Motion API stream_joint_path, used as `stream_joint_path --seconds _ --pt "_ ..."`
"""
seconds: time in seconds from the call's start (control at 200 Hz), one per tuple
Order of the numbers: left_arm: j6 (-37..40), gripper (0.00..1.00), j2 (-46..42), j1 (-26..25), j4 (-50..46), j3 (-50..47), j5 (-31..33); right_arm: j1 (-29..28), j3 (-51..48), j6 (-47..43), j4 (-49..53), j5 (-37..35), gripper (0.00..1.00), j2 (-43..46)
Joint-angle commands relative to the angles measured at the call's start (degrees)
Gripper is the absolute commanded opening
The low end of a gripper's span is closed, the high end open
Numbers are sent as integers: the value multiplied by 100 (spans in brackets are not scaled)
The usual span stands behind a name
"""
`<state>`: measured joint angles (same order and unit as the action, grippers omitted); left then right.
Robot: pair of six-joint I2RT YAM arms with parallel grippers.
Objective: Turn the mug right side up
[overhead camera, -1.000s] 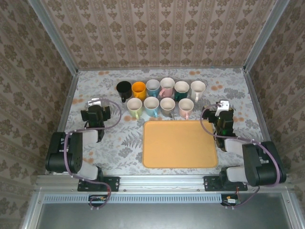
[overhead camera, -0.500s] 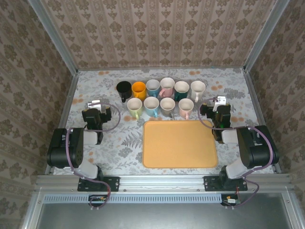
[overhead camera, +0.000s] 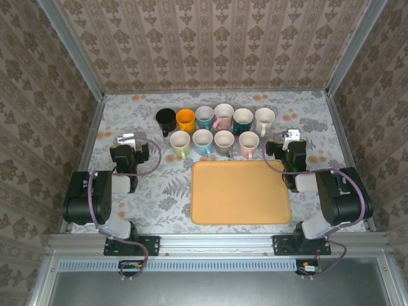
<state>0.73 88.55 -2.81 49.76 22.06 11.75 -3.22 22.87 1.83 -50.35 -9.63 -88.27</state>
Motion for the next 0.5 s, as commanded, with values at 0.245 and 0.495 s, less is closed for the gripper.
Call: stream_joint_path --seconds 0.245,0.495 --pt "85 100 -33 -11 188 0 -42 111 17 10 56 207 100 52" --pt "84 100 -31 -14 188 0 -38 111 16 15 54 207 100 53"
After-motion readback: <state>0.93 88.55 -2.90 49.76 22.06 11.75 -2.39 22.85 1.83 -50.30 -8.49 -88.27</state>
